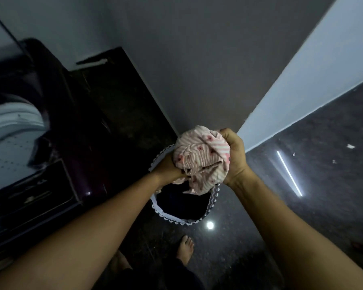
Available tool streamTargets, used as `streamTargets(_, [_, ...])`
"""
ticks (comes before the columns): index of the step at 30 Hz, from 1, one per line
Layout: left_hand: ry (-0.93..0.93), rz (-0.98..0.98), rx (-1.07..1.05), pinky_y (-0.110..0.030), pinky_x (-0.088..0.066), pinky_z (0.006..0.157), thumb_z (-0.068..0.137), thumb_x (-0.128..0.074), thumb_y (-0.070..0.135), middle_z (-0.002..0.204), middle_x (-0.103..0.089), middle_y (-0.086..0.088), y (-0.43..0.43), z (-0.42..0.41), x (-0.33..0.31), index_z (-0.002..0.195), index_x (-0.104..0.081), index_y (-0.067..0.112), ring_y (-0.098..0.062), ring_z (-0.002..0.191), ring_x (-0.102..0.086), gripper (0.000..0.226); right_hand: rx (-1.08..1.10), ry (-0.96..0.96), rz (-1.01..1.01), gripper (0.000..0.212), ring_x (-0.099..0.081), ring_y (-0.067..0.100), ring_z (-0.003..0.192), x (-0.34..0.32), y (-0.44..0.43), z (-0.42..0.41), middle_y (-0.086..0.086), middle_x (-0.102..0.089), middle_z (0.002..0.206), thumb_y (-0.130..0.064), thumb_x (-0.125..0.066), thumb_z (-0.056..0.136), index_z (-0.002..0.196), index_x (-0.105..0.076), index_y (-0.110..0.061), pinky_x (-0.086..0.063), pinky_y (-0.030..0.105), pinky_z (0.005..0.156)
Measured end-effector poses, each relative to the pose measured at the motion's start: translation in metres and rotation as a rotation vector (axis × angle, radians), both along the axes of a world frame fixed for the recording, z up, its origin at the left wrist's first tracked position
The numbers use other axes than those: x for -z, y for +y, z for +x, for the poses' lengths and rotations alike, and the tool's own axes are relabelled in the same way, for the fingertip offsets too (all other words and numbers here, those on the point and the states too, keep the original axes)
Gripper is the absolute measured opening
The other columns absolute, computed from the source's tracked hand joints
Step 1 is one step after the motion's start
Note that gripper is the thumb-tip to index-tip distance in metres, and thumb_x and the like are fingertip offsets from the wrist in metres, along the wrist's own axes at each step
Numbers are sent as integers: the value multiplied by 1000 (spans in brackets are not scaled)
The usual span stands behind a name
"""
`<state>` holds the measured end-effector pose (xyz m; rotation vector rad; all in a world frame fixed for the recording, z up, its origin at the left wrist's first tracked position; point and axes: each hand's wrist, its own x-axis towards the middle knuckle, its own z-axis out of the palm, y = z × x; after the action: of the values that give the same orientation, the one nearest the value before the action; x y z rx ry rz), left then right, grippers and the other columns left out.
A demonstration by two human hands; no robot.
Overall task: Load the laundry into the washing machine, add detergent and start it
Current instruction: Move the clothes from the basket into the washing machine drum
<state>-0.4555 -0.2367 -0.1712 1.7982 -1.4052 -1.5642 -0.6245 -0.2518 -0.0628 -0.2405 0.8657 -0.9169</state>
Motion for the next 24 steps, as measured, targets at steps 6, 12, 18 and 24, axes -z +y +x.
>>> streamTargets(6, [213, -92, -154, -16, -51, 85, 86, -75, 21, 119, -67, 12, 7, 24, -91, 128, -61, 26, -4, 107, -63, 45, -5, -18, -221, 28, -69, 24, 69, -99, 2, 13, 11, -69, 72, -18, -46, 84, 71, -68, -6, -58, 27, 69])
streamTargets(12, [437, -107, -340, -33, -52, 75, 97, -58, 34, 99, -75, -4, -8, 42, -194, 107, -70, 18, -19, 85, -69, 22, -307, 650, -619, 68, -62, 31, 85, -113, 4, -9, 28, -70, 96, -54, -81, 76, 90, -63, 10, -46, 46, 80])
streamTargets(18, [544, -219, -158, -15, -50, 51, 103, -46, 21, 70, -72, 10, -5, 39, -284, 91, -65, 18, -2, 60, -66, 23, -426, 1052, -722, 69, -67, 9, 102, -114, 17, -7, -1, -67, 114, -51, -91, 65, 117, -55, -23, -58, 36, 85])
streamTargets(24, [748, -293, -158, -29, -59, 64, 77, -64, 19, 76, -76, 0, 1, 55, -362, 92, -68, 14, -10, 66, -71, 16, -382, 1066, -627, 84, -59, 17, 119, -111, 12, 21, -10, -61, 131, -53, -88, 66, 137, -48, -37, -54, 44, 96])
